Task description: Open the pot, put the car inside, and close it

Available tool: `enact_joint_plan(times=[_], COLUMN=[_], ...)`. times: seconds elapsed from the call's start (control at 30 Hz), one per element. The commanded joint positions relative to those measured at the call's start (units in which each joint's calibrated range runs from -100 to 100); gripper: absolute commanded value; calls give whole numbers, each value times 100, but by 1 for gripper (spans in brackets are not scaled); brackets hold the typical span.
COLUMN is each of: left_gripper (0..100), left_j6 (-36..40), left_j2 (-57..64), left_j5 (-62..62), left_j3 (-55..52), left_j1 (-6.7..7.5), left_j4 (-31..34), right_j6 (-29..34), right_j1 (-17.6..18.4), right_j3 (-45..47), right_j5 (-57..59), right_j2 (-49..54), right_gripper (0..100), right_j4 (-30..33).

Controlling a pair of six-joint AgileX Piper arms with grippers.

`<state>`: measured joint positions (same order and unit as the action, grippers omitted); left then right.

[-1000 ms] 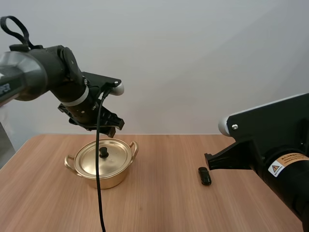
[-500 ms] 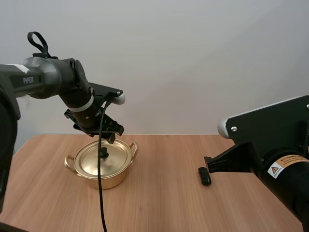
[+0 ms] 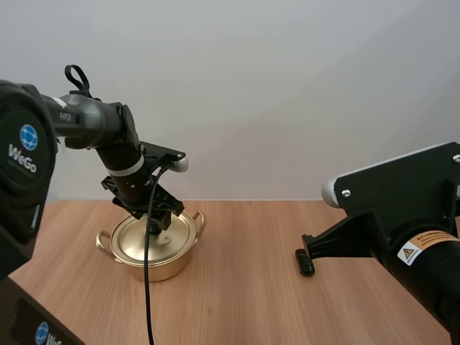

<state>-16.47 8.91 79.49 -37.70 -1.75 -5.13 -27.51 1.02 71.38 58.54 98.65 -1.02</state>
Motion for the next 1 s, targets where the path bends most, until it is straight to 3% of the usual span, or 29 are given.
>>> enact_joint_plan(times=[0.0, 0.43, 0.8, 0.87, 0.97], left_gripper=[88, 88, 78, 70, 45], left_j6=[-1, -11, -11, -11, -11], left_j2=[-80, -264, -313, -313, -313], left_j5=[19, -186, -226, -226, -226], left_j3=[-3, -3, -3, -3, -3], left_j1=[-4, -4, -4, -4, -4], left_j4=[22, 22, 22, 22, 22], right_j6=[-4, -60, -72, -72, -72], right_j1=[0, 0, 0, 0, 0], right_j3=[17, 114, 114, 114, 114], right_j5=[22, 22, 22, 22, 22], right_j2=[6, 6, 6, 6, 6], right_gripper=[0, 0, 0, 0, 0], right_j4=[-1, -1, -1, -1, -1])
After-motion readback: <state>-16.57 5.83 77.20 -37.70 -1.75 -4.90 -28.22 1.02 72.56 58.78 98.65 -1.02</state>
